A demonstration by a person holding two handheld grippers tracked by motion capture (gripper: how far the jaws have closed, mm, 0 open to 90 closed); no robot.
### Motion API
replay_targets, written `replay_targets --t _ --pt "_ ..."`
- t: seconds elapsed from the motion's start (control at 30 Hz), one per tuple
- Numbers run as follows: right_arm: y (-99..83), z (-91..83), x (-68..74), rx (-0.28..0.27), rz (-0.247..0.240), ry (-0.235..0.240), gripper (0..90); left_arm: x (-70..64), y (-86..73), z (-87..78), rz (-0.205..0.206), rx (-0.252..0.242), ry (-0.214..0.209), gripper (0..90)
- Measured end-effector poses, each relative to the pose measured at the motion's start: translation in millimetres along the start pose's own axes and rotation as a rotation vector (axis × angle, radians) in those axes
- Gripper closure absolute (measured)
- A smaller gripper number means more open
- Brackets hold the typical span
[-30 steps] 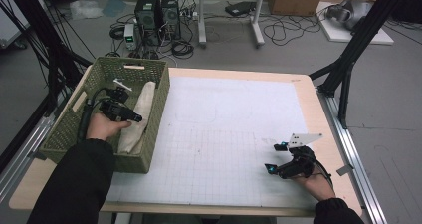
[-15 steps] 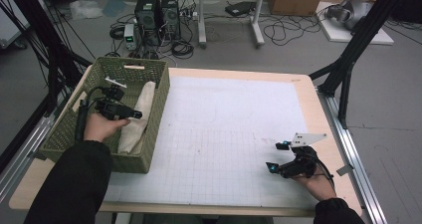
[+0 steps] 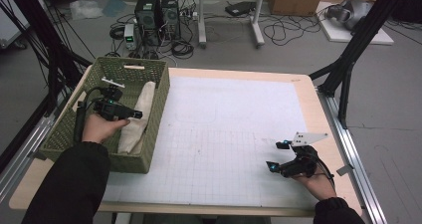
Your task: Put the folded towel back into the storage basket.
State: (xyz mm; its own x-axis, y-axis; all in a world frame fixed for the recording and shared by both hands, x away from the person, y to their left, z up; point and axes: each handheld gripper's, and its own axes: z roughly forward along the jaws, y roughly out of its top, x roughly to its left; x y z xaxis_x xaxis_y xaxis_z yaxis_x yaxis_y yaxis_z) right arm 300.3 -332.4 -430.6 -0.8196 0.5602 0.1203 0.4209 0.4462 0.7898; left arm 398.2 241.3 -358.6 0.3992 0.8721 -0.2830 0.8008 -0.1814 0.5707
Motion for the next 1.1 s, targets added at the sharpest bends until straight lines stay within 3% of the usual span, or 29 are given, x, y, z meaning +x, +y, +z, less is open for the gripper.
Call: replay_targets --t 0.43,0.8,1.1 --pt "0.6 0.2 0.2 -0.002 -0.006 -0.001 11.5 1.7 -3.9 -1.0 -0.006 -0.005 -0.008 53.0" --pt "1.1 -0.6 0.5 -0.006 -0.009 -0.002 11.5 5.3 -7.4 -5.7 -0.032 -0.031 -0.065 43.9" --pt "1.6 -1.7 0.8 -0.006 -0.010 -0.013 11.5 9.1 -11.1 -11.4 -0.061 -0.058 -0.140 40.7"
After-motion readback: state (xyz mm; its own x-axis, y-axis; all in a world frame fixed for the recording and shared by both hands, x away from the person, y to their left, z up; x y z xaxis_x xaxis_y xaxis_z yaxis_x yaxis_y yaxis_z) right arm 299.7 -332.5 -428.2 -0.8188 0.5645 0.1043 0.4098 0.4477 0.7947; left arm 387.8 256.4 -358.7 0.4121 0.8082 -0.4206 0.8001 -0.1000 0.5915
